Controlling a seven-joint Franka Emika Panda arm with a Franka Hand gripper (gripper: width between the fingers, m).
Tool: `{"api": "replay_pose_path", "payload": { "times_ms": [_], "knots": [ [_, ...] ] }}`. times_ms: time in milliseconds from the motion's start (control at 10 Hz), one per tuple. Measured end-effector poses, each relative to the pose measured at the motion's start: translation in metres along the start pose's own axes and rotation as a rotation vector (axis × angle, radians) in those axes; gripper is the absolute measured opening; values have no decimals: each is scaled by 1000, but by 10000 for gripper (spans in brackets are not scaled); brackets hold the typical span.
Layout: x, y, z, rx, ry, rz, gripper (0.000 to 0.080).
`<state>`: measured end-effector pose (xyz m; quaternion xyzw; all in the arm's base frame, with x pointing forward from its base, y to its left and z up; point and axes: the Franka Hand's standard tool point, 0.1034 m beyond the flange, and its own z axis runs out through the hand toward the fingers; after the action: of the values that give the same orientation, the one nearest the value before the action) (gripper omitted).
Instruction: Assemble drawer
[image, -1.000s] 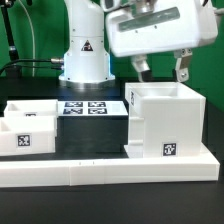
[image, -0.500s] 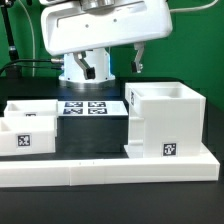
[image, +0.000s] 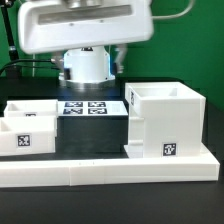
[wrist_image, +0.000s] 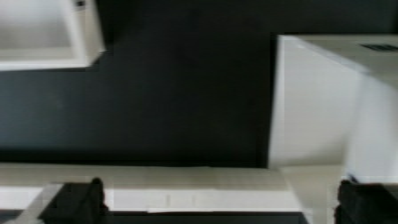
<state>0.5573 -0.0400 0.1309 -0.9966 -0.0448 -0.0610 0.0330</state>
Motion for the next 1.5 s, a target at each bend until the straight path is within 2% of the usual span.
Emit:
{"api": "replay_pose_path", "payload": {
  "times_ms": [300,400,500,800,900,1000,1100,1200,1400,1500],
  "knots": [
    [-28,22,26,-55,35,22,648],
    [-39,35,40,-60,31,39,648],
    [-37,32,39,-53,23,49,648],
    [-37,31,39,-54,25,46,648],
    [-41,35,40,-43,9,52,648],
    [-50,47,41,-26,-22,84,648],
    [-56,54,46,-31,-26,95,648],
    [-68,56,57,-33,-48,97,648],
    [-76,51,74,-37,-70,99,648],
    [-75,48,81,-49,-63,92,648]
  ]
}}
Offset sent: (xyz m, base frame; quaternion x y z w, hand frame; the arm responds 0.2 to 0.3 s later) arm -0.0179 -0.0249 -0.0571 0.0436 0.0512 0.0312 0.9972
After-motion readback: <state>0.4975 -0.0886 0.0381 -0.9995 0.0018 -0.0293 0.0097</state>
